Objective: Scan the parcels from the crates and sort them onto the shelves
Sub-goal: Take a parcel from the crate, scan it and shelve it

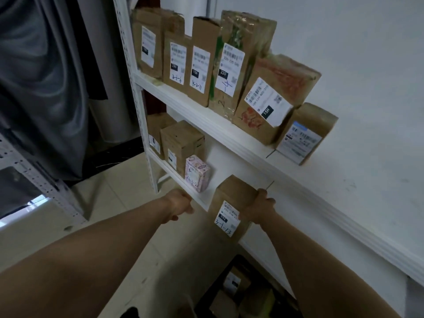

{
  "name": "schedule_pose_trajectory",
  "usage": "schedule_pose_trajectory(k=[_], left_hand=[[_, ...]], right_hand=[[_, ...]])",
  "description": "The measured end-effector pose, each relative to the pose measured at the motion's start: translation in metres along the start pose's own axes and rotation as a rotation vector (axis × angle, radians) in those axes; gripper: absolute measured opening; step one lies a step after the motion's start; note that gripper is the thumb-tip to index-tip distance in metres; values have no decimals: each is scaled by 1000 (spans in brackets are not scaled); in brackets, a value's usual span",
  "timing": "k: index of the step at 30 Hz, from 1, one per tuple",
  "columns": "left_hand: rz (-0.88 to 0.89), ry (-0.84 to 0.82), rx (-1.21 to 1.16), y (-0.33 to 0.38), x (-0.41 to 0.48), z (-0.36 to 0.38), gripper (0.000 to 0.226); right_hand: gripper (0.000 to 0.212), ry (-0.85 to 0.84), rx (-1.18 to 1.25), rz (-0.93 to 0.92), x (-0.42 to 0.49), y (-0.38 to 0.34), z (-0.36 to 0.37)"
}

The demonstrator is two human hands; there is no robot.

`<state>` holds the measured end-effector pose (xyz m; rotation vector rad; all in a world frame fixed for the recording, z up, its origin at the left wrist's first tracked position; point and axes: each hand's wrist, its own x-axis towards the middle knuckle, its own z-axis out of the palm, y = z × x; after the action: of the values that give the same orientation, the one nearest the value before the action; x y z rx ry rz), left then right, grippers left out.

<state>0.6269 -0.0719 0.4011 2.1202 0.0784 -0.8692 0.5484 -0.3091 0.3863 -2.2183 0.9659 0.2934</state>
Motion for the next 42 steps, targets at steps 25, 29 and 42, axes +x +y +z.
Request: schedule_pose_trajectory(k=[25,29,42], left_hand=[[-44,-51,184,-14,168,-12,25],[-57,-84,191,-19,183,-23,40],[-44,-49,176,-18,189,-33,40]], right_hand=[[112,15,-56,14,182,-51,91],[111,24,-47,42,191,-53,101],[131,21,-32,79,205,-60,98]])
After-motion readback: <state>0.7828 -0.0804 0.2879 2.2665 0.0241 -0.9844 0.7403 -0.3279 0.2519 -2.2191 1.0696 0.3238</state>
